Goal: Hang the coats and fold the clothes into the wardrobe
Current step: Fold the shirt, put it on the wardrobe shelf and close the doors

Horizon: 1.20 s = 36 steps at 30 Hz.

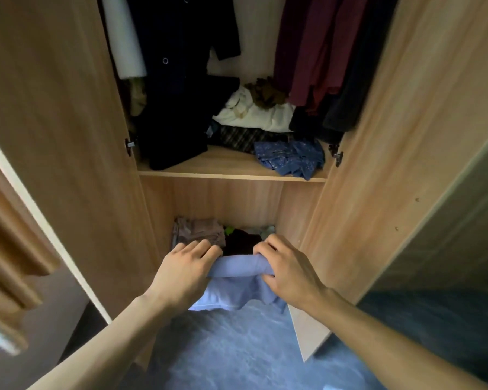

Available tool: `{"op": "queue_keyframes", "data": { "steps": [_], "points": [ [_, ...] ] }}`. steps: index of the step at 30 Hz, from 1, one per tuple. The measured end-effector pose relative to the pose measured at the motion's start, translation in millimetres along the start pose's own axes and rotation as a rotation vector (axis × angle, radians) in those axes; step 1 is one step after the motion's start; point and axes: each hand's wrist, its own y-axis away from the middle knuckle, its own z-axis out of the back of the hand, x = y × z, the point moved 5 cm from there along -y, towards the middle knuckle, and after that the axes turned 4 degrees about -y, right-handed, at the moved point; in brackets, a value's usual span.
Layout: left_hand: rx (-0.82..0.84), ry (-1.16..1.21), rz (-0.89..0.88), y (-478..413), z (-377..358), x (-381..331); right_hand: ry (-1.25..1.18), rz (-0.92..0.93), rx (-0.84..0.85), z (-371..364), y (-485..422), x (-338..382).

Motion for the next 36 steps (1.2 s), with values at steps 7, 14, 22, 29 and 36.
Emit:
{"op": "queue_keyframes", "data": {
  "steps": [7,14,22,29,36],
  "points": [
    [0.111,-0.077,-0.036,-72.4,-45.2,22.8,-0.066,-0.032,0.064,-40.1,-61.1,-70.0],
    [0.164,-0.101,0.044,-129.9,-76.0,68.2,-0.161,-0.022,0.075,-66.9,-136.9,-105.8],
    [0.211,-0.049,0.099,-156.1,-131.9,118.5,-0.104,-0.057,0.201,-109.7,-193.7,-124.3],
    [0.287,0.012,0.125,-195.2,-180.5,165.7,-0.019,-0.121,0.188,-135.9,-248.5,-145.6],
    [0.3,0.05,0.126,-191.5,-295.1,185.7,-0.057,-0.085,0.242,-253.7,-271.5,-197.1]
  ]
}}
